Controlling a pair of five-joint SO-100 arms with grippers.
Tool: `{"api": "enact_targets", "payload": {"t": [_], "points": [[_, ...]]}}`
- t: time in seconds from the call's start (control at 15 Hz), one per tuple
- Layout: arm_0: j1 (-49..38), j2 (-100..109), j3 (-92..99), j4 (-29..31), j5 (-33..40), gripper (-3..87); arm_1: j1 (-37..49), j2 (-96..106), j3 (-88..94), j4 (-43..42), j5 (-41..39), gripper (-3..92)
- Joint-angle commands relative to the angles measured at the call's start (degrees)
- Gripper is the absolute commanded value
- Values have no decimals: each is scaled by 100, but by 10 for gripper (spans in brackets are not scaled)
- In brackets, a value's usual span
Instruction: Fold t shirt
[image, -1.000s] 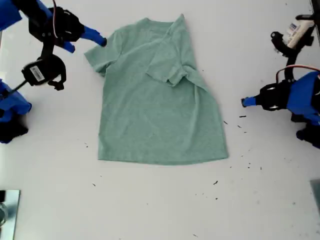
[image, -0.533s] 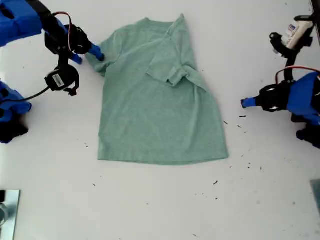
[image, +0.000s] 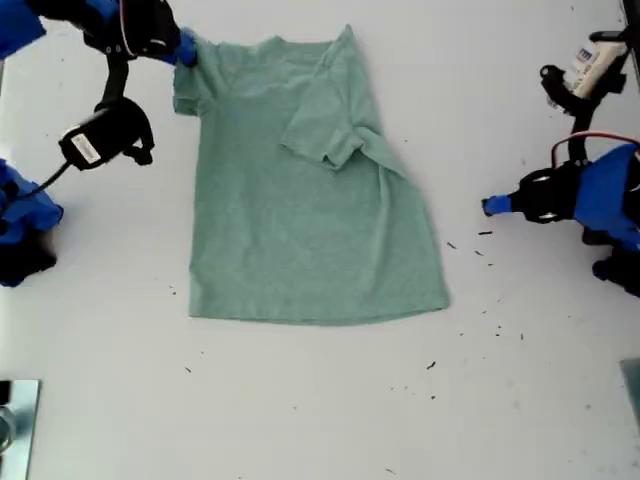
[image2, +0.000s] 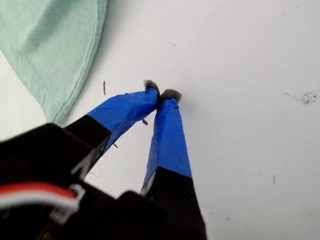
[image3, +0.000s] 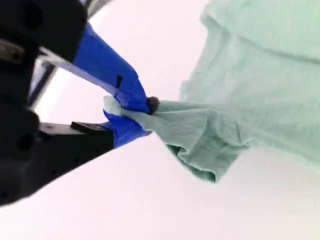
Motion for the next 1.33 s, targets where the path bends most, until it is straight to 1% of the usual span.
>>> {"api": "enact_targets", "payload": {"t": [0.0,0.13,0.27,0.33,0.4,0.47,0.53,0.6,0.67,0.8,0.87,0.93,1.0,1.07,1.13,1.2,1.27], "points": [[439,264,-413,-501,-9,-3,-53,105,264,-18,79,24],[1143,-606,-888,-1055,-88,-3,-44,105,264,-18,88,24],[1828,-2118,-1995,-1573,-202,-3,-26,105,264,-18,88,24],[2021,-3138,-2953,-1600,-202,-3,-26,105,264,-18,97,24],[2109,-4236,-4069,-1468,-202,-3,-26,105,264,-18,105,24],[2136,-5142,-4992,-1424,-202,-3,-18,105,264,-18,114,24],[1995,-5651,-5449,-1441,-316,18,-18,105,264,-9,132,24],[1784,-5704,-5458,-1310,-360,170,-35,105,264,-9,141,24],[1635,-5379,-5432,-853,-352,292,-44,105,264,-9,149,24],[1397,-3788,-5282,334,-325,302,-35,105,264,-9,141,24],[1318,-2769,-5080,756,-229,284,-35,105,264,-9,132,24],[1230,-1740,-4526,984,-176,251,-26,105,264,-9,132,24],[1134,-703,-3393,984,-237,151,-26,105,264,-9,132,24],[1178,439,-1687,589,-369,68,0,105,264,-9,132,24],[1354,1687,272,-97,-571,34,0,105,264,-9,132,24],[1635,2997,2215,-782,-967,-2,0,105,264,-9,132,24],[2083,4324,3920,-1318,-1477,-2,0,105,264,-9,132,24]]}}
